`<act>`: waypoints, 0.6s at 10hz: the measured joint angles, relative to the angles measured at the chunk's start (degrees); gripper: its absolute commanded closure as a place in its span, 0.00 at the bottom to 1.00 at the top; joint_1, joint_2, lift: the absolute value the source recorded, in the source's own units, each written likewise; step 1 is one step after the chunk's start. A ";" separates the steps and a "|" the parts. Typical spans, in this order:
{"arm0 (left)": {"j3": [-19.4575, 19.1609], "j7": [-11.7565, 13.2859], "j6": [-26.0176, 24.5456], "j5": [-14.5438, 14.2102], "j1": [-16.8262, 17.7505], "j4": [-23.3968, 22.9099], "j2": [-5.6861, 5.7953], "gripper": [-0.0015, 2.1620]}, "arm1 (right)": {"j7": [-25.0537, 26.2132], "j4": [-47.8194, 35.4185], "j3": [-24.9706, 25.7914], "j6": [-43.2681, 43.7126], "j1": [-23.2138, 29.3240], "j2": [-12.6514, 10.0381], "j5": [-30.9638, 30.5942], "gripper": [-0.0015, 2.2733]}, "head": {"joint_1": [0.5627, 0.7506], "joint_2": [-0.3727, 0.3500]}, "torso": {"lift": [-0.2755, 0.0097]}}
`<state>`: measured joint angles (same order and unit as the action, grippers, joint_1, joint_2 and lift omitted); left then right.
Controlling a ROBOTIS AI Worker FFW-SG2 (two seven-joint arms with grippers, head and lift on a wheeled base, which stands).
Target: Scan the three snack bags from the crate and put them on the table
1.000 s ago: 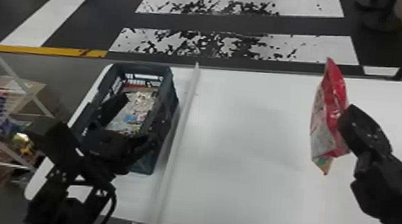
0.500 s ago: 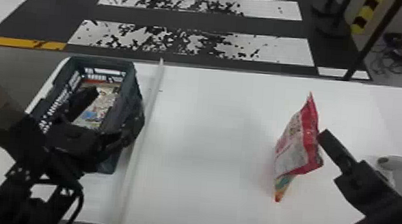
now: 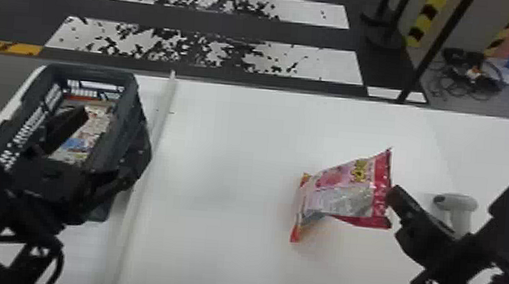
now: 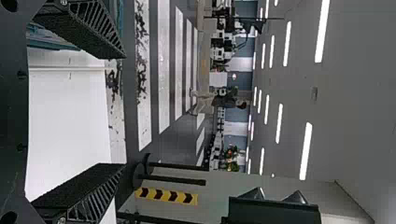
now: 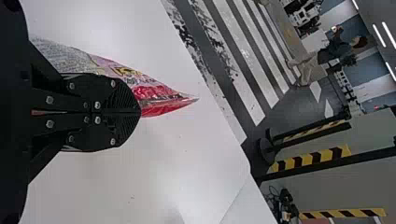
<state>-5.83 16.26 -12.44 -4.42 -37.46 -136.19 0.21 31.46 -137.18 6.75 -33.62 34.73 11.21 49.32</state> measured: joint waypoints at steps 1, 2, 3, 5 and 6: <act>0.05 0.00 0.00 0.14 -0.35 -0.22 -0.05 0.02 | -0.30 0.25 0.29 -2.72 -1.10 -0.11 -3.33 0.05 | 0.70 0.39 | 0.64; 0.12 0.00 0.01 0.19 -0.64 -0.30 -0.11 0.02 | -1.11 0.65 0.28 -4.14 -1.96 -0.05 -7.55 0.00 | 0.70 0.38 | 0.64; 0.18 0.00 0.10 0.20 -0.87 -0.30 -0.12 0.02 | -2.95 1.49 0.15 -4.48 -2.67 0.46 -11.78 0.00 | 0.70 0.35 | 0.64; 0.21 0.00 0.14 0.29 -1.11 -0.14 -0.04 0.02 | -9.51 4.14 0.36 -2.12 -3.43 2.36 -18.41 0.03 | 0.70 0.33 | 0.64; 0.21 0.00 0.15 0.29 -1.12 -0.14 -0.04 0.02 | -14.82 4.97 0.99 -0.16 -3.19 2.96 -19.50 0.05 | 0.70 0.33 | 0.64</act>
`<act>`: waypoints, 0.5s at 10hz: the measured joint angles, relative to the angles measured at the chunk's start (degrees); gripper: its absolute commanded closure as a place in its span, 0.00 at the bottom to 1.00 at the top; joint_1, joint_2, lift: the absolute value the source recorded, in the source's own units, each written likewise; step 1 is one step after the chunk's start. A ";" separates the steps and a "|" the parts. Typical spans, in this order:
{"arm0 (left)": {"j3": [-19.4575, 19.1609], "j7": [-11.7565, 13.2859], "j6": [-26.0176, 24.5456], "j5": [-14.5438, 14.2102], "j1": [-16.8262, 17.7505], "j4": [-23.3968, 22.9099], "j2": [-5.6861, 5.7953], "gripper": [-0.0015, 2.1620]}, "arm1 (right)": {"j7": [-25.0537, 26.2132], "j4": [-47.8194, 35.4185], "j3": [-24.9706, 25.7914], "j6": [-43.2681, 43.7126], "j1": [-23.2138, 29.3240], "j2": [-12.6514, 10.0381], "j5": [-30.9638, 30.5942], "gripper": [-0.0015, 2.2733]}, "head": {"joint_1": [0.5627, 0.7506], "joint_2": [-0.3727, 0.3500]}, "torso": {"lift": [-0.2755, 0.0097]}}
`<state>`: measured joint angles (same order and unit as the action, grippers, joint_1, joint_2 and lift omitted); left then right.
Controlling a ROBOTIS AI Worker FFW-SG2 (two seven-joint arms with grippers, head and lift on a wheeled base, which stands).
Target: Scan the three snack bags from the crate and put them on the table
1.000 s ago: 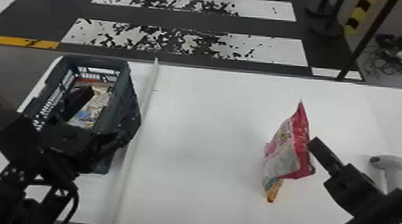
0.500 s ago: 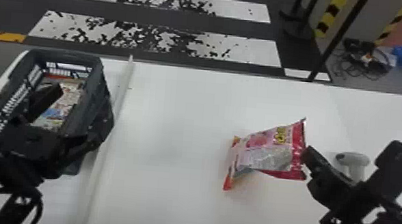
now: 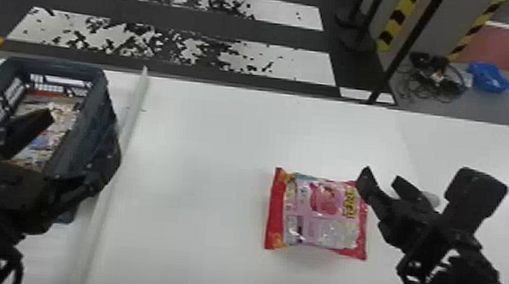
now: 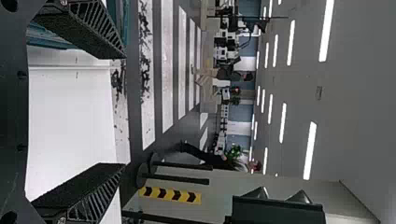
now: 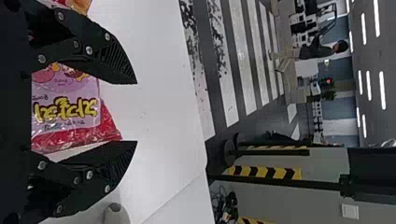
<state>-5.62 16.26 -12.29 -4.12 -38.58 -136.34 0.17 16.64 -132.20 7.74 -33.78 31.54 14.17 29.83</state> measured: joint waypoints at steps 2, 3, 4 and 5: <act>0.10 -0.25 0.12 0.00 -0.06 -0.05 -0.14 0.02 | -12.87 -0.29 0.78 0.85 1.62 0.09 -0.37 0.14 | 0.70 0.40 | 0.64; 0.31 -0.50 0.35 0.00 -0.21 -0.06 -0.16 0.02 | -16.88 -0.65 -0.25 0.21 2.38 -0.13 -0.28 0.33 | 0.70 0.46 | 0.64; 0.65 -0.71 0.74 0.00 -0.43 -0.03 -0.17 0.02 | -19.28 -0.76 -2.71 -0.30 3.11 -0.69 -0.34 0.66 | 0.70 0.49 | 0.64; 0.89 -0.68 1.13 -0.01 -0.75 0.03 -0.17 0.02 | -20.08 0.05 -5.75 -0.21 3.11 -1.34 -1.47 0.85 | 0.70 0.55 | 0.64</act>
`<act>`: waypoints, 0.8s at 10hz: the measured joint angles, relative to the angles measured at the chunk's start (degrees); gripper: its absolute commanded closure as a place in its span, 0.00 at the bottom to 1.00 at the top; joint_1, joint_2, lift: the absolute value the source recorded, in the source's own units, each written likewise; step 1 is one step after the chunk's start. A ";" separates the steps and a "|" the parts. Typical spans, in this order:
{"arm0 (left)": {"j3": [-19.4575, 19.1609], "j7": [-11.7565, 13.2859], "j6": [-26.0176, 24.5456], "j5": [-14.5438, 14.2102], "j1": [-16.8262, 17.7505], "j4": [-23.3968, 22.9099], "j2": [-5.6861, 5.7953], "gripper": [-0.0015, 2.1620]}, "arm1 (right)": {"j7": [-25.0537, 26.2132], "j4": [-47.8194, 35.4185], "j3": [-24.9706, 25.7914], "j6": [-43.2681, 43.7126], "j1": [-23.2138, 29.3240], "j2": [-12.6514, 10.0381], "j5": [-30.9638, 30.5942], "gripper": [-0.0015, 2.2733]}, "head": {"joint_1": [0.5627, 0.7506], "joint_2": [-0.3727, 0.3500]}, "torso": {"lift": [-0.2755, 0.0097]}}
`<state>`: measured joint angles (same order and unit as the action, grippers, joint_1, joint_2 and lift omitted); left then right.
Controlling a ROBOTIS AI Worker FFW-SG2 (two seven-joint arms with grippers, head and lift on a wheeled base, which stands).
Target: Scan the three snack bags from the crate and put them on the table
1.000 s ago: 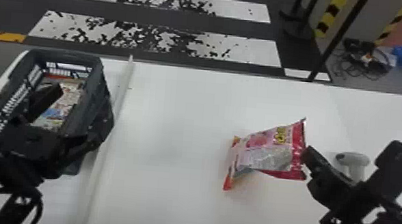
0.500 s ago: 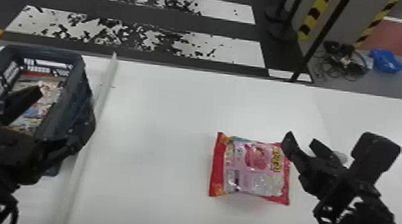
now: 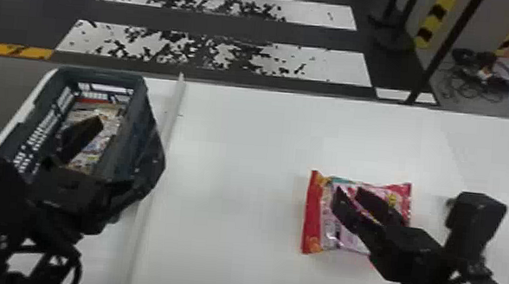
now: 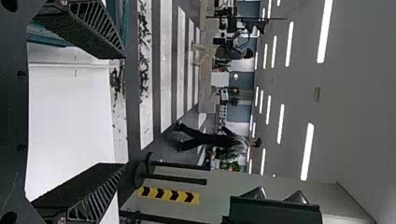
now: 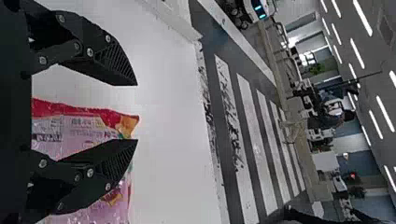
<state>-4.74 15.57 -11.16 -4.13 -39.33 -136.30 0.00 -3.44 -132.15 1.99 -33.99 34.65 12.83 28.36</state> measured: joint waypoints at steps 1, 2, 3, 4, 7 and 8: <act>0.21 0.04 0.33 -0.01 -0.41 -0.01 0.00 0.02 | -0.58 2.26 -3.64 1.07 -1.28 -0.33 -2.47 0.90 | 0.70 0.61 | 0.64; 0.37 0.07 0.82 -0.01 -1.05 -0.13 0.00 0.02 | -1.23 6.16 -7.26 3.42 -3.63 -0.55 -5.11 0.94 | 0.70 0.65 | 0.64; 0.41 0.07 1.89 -0.01 -1.91 -0.20 0.03 0.02 | -1.38 10.59 -10.46 5.41 -6.12 -0.98 -7.44 0.94 | 0.70 0.67 | 0.64; 0.31 0.07 2.80 -0.01 -2.63 -0.19 0.14 0.02 | -1.47 14.34 -12.57 7.22 -7.49 -1.47 -8.69 0.94 | 0.70 0.71 | 0.64; -0.22 0.04 3.22 -0.09 -2.64 0.17 0.15 0.02 | -0.69 20.25 -14.69 13.30 -8.01 -1.67 -11.31 0.94 | 0.70 0.74 | 0.64; -0.06 -0.02 3.14 -0.04 -2.25 0.33 0.04 0.02 | -0.06 21.25 -14.48 13.59 -7.99 -1.62 -11.74 0.94 | 0.70 0.73 | 0.64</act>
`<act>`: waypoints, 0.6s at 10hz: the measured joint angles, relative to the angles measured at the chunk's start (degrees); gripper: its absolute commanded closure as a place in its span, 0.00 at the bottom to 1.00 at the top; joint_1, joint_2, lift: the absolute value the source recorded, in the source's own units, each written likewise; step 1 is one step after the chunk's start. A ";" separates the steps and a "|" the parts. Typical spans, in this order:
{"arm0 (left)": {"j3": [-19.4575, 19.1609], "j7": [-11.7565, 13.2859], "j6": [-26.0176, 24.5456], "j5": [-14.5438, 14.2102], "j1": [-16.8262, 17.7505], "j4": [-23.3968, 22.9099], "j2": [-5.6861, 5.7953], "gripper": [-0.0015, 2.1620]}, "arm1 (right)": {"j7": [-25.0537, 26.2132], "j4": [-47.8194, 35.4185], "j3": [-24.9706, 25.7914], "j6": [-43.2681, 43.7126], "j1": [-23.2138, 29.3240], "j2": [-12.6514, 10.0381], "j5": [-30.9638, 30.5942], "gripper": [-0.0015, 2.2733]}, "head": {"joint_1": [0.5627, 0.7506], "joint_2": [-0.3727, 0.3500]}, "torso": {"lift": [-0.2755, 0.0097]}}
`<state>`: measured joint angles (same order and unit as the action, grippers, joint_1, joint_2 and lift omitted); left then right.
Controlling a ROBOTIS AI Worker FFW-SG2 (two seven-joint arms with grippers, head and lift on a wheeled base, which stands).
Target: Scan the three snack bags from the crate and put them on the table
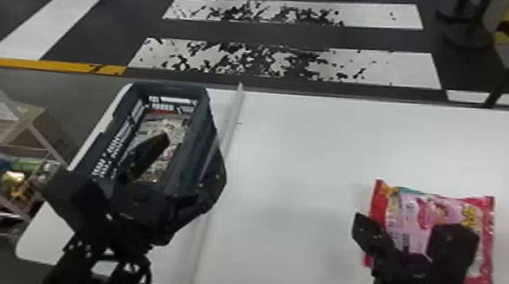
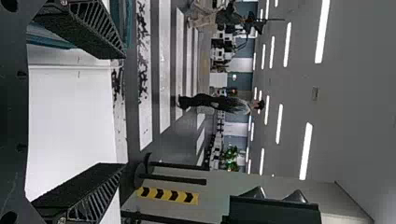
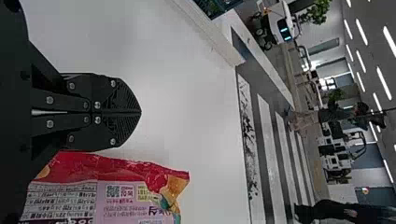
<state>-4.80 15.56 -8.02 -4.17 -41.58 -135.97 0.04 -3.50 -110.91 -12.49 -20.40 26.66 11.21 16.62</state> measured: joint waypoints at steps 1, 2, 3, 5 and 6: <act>0.18 -0.01 -0.02 0.04 0.23 0.07 -0.03 0.02 | 0.52 1.31 0.10 -0.20 0.04 0.03 -0.41 0.94 | 0.70 0.71 | 0.64; 0.26 -0.01 -0.02 0.04 0.37 0.15 -0.04 0.02 | 1.41 2.94 -0.20 -0.26 0.06 0.04 -0.95 0.94 | 0.70 0.70 | 0.64; 0.23 -0.01 -0.03 0.04 0.49 0.22 0.02 0.02 | 2.12 4.32 -0.54 -0.23 0.07 0.04 -1.50 0.94 | 0.70 0.70 | 0.64; 0.15 -0.01 -0.02 -0.06 0.74 0.85 0.20 0.02 | 4.99 5.57 -0.59 -1.69 0.02 0.09 -2.05 0.94 | 0.70 0.68 | 0.64; 0.14 -0.01 -0.01 -0.15 1.14 1.51 0.22 0.02 | 5.50 5.61 0.12 -2.91 0.39 0.17 -2.04 0.94 | 0.70 0.66 | 0.64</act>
<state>-4.66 15.55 -8.03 -4.33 -40.44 -134.46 0.26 2.00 -105.30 -12.37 -23.31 27.05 11.38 14.57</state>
